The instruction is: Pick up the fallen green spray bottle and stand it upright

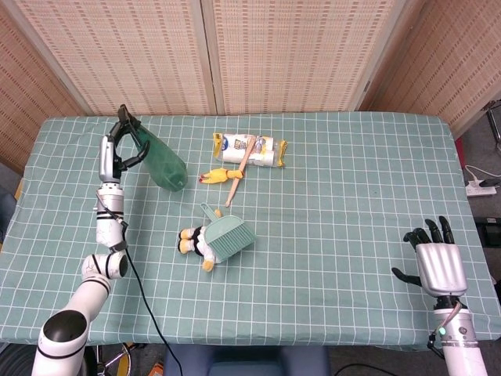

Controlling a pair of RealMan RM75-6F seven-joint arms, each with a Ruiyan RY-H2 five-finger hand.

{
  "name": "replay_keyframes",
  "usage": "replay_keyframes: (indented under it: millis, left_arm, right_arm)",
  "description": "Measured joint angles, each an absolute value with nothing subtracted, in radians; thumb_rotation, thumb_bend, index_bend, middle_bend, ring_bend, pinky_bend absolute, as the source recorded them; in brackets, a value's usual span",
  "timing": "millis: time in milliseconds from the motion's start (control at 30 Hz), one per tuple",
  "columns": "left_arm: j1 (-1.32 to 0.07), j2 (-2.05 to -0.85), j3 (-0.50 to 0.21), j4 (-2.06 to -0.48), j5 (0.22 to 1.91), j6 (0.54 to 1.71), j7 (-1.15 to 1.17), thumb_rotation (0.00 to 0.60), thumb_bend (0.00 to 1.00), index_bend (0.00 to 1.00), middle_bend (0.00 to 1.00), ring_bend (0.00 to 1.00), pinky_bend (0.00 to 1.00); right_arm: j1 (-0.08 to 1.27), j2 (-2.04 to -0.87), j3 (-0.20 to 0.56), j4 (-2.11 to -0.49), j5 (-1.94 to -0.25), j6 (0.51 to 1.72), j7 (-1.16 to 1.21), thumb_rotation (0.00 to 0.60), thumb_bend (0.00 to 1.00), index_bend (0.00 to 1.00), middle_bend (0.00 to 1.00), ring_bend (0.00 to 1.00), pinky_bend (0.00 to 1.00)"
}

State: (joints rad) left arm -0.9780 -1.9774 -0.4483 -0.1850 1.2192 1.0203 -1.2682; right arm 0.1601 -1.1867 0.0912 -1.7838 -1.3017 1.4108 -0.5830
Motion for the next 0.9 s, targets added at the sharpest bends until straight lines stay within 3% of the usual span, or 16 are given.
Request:
replay_keyframes:
  millis: [233,900]
  left_arm:
    - [-0.948,-1.985,-0.411,-0.162,1.237,0.998,-1.356,0.600,0.24,0.36,0.43,0.33,0.23]
    - [-0.921,-2.002,-0.350,-0.148,1.275,1.078,-1.443,0.600,0.22,0.31,0.38,0.27,0.21]
  right_arm:
    - [0.162,-1.189,0.091,-1.803,-1.276,1.418,-0.641,0.600,0.00,0.38,0.32,0.13,0.03]
    - [0.164,-1.196,0.090,-1.825,-1.246,1.442,-0.693,0.600,0.00,0.38,0.32,0.13,0.03]
